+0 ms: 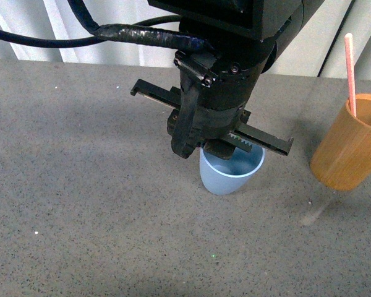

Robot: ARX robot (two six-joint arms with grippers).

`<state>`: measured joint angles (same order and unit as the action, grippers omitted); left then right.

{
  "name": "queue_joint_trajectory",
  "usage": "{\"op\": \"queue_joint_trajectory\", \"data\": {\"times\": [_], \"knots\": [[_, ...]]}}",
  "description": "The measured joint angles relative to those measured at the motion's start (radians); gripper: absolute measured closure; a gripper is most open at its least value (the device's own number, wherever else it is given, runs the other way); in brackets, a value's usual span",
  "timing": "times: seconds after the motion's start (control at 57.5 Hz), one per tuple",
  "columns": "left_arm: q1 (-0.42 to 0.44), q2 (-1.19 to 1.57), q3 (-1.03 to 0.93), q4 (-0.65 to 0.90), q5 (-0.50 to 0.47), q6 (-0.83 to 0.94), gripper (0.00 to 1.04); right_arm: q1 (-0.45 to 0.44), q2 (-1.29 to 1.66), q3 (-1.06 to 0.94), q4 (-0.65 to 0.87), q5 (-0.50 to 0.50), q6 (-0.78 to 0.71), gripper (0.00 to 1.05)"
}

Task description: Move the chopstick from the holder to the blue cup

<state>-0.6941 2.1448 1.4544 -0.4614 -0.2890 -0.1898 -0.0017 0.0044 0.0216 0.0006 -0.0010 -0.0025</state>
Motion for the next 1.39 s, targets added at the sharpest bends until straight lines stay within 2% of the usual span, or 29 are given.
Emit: {"op": "queue_joint_trajectory", "data": {"times": [0.174, 0.209, 0.522, 0.8, 0.835, 0.939, 0.991, 1.043, 1.148, 1.287, 1.391], "knots": [[-0.002, 0.013, 0.018, 0.0, 0.002, -0.024, 1.02, 0.0, 0.0, 0.0, 0.0, 0.0, 0.0, 0.1], [-0.002, 0.013, 0.019, -0.001, 0.003, -0.027, 0.99, 0.0, 0.0, 0.0, 0.0, 0.0, 0.0, 0.1], [0.015, 0.018, 0.027, -0.016, 0.02, -0.029, 0.54, 0.0, 0.0, 0.0, 0.0, 0.0, 0.0, 0.1], [0.078, -0.051, 0.028, -0.023, 0.084, -0.034, 0.1, 0.0, 0.0, 0.0, 0.0, 0.0, 0.0, 0.1], [0.087, -0.065, 0.028, -0.023, 0.089, -0.034, 0.05, 0.0, 0.0, 0.0, 0.0, 0.0, 0.0, 0.1], [0.119, -0.115, 0.022, -0.013, 0.104, -0.04, 0.08, 0.0, 0.0, 0.0, 0.0, 0.0, 0.0, 0.1], [0.142, -0.159, -0.006, 0.033, 0.116, -0.049, 0.07, 0.0, 0.0, 0.0, 0.0, 0.0, 0.0, 0.1], [0.171, -0.23, -0.078, 0.145, 0.096, -0.047, 0.07, 0.0, 0.0, 0.0, 0.0, 0.0, 0.0, 0.1], [0.215, -0.378, -0.261, 0.422, 0.005, 0.009, 0.07, 0.0, 0.0, 0.0, 0.0, 0.0, 0.0, 0.1], [0.286, -0.623, -0.566, 0.81, -0.031, 0.092, 0.07, 0.0, 0.0, 0.0, 0.0, 0.0, 0.0, 0.1], [0.313, -0.728, -0.699, 0.911, -0.048, 0.116, 0.07, 0.0, 0.0, 0.0, 0.0, 0.0, 0.0, 0.1]]}}
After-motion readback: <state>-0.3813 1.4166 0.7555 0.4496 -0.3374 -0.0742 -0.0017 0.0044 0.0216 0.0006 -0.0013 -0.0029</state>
